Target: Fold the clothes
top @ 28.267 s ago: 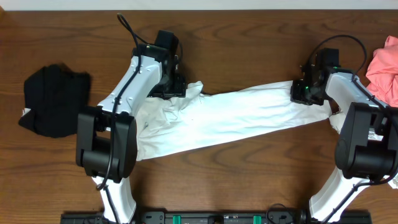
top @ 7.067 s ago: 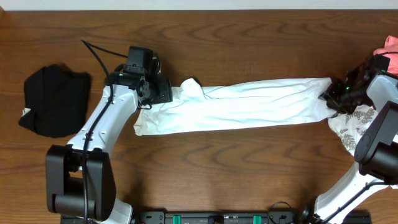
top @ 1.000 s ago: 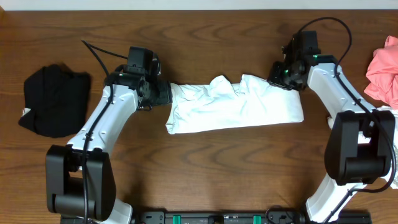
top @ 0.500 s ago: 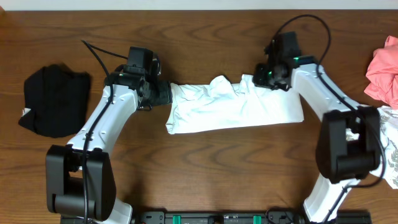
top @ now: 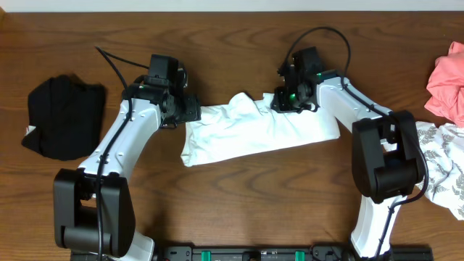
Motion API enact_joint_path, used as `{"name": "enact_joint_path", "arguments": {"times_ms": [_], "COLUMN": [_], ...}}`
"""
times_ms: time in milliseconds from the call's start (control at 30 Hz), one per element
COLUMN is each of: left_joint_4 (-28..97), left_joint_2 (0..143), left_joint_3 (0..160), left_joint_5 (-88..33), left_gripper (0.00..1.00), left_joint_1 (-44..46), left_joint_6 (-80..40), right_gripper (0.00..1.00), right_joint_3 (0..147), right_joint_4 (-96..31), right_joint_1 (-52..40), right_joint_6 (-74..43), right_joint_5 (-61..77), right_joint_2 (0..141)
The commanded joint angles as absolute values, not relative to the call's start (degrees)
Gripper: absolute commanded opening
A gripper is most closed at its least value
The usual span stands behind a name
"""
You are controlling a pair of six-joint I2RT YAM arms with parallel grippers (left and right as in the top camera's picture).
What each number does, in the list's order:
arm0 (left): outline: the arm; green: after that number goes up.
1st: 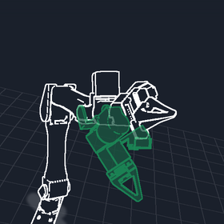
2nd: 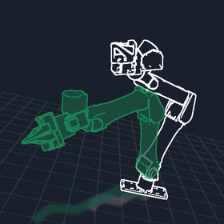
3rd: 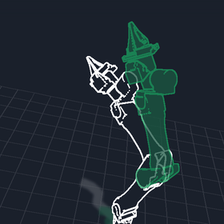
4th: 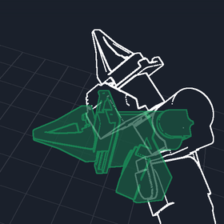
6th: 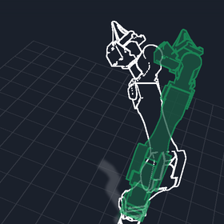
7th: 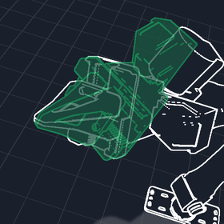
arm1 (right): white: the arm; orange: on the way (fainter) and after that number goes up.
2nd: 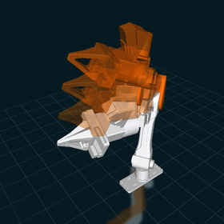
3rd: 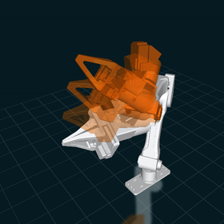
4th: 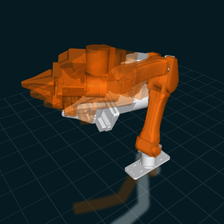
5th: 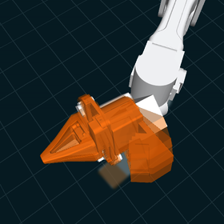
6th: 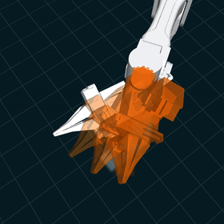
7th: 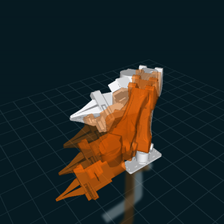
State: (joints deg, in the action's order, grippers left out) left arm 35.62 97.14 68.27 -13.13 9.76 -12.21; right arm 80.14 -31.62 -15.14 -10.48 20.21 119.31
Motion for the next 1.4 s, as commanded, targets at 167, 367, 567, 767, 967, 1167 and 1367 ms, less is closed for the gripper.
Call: {"name": "enact_joint_path", "arguments": {"times_ms": [167,367,567,767,967,1167,1367], "left_joint_4": [35.8,35.8,35.7,35.8,36.1,37.6,38.4], "left_joint_2": [97.8,97.8,97.8,97.8,97.8,97.8,97.9], "left_joint_3": [68.7,68.7,68.7,68.7,68.7,68.7,68.7], "left_joint_5": [-12.4,-12.4,-12.4,-12.4,-12.4,-12.4,-12.5], "left_gripper": [0.63,0.63,0.63,0.63,0.63,0.62,0.79], "left_joint_1": [9.7,9.7,9.7,9.7,9.7,9.7,9.6], "left_joint_6": [-12.1,-12.1,-12.1,-12.1,-12.2,-12.1,-14.0], "right_gripper": [0.28,0.29,0.30,0.30,0.30,0.32,0.32], "right_joint_3": [80.2,80.9,80.9,80.5,80.4,80.4,80.4], "right_joint_4": [-32.1,-31.9,-33.1,-38.7,-42.1,-41.5,-42.0], "right_joint_1": [-10.8,-7.7,-4.9,-4.4,-4.4,-4.1,-4.2], "right_joint_6": [-9.3,-9.3,-9.4,-9.4,-9.3,-9.3,-9.3], "right_joint_5": [22.6,23.7,23.8,15.9,9.7,8.3,8.3], "right_joint_2": [119.4,115.6,111.0,111.9,115.4,118.7,118.9]}}
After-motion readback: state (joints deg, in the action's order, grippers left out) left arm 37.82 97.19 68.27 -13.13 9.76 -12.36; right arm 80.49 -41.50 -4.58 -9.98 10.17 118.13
